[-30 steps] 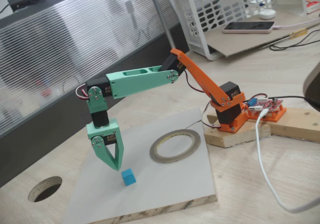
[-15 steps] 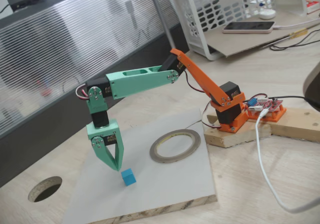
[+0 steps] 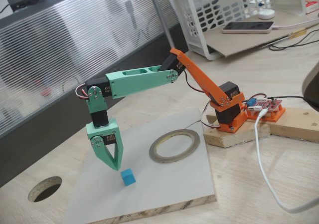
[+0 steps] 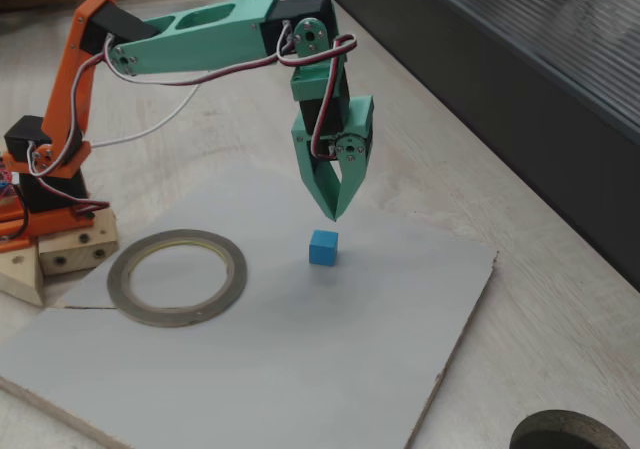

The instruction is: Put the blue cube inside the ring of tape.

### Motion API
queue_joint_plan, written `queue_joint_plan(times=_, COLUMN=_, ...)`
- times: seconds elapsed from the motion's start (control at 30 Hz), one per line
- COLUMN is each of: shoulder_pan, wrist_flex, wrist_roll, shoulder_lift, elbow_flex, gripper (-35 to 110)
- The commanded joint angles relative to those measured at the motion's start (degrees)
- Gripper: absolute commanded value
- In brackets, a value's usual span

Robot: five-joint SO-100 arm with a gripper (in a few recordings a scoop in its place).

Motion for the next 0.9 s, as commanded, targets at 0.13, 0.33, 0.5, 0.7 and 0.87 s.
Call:
queue_joint_plan(times=0.13, shoulder_pan=-0.5, wrist_flex=0.4, wrist_roll=0.5, shoulder_lift=1.8, elbow_flex=-0.5, gripper=-1)
queue_joint_plan(times=0.33, shoulder_pan=-0.5, wrist_flex=-0.2, wrist_roll=0.5, shoulder_lift=1.8, elbow_flex=-0.5, gripper=-1)
queue_joint_plan(times=0.5, shoulder_pan=-0.5, wrist_flex=0.4, wrist_roll=0.6, shoulder_lift=1.3, elbow_flex=-0.5, gripper=-1)
queue_joint_plan(times=0.7, shoulder_pan=-0.5, wrist_flex=-0.2, wrist_roll=0.8, shoulder_lift=1.8, elbow_flex=-0.5, gripper=-1)
queue_joint_plan(times=0.87, shoulder_pan=-0.5, wrist_flex=0.4, wrist_roll=0.9, shoulder_lift=1.6, elbow_flex=-0.5, gripper=-1)
